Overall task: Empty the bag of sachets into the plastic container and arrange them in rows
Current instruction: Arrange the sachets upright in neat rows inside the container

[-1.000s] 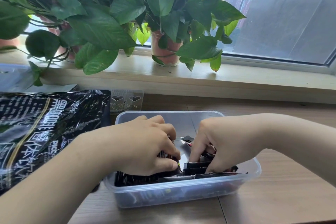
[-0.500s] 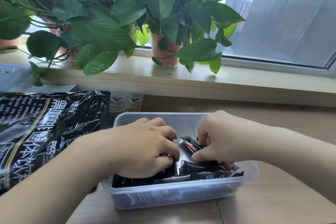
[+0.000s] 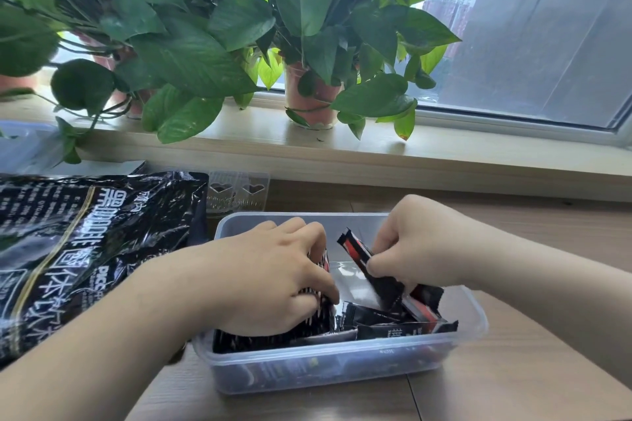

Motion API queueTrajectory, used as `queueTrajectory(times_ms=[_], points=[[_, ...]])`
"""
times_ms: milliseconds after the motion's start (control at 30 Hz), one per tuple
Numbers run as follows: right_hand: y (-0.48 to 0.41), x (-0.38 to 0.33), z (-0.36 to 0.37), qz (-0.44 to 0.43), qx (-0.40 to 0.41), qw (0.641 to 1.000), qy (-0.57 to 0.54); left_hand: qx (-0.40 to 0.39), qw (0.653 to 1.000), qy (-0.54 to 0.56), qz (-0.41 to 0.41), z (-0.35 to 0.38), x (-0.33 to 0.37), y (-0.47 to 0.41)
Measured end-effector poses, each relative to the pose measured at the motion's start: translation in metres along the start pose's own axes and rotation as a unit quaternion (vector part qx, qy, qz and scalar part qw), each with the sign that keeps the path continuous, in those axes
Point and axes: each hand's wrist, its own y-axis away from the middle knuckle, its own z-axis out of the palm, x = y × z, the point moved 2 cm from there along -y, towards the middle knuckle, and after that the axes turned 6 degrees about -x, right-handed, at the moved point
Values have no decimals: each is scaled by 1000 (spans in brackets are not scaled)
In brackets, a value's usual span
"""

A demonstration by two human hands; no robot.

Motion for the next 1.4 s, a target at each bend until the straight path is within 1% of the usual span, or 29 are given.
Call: queueTrajectory(times_ms=[67,100,233,333,467,600,700,867,1100,1333,1400], points=[[-4,-2,6,22,-32,998,-56,-3,1000,2,2,0,0,0],[-7,-3,11,28,-40,997,-63,-3,1000,3,5,-1,0,0],[-13,-7,29,37,-35,997,-59,29,998,51,21,-4,1,3],[-13,-7,31,55,-26,994,-92,67,993,93,32,-7,1,6],[-14,-7,32,76,-52,983,-161,69,993,88,36,-6,2,8],[-12,-10,36,73,-88,969,-221,75,993,84,45,-7,2,8],[-9,-13,39,57,-80,975,-202,84,991,88,49,-8,3,9],[-8,-12,40,41,-78,974,-206,100,991,83,44,-9,3,10],[-15,-6,37,25,-62,977,-200,87,992,86,32,-12,4,12],[-15,-1,32,-10,-107,974,-201,80,994,71,27,-13,5,12],[-17,1,29,-20,-107,974,-197,61,995,65,38,-14,7,12]])
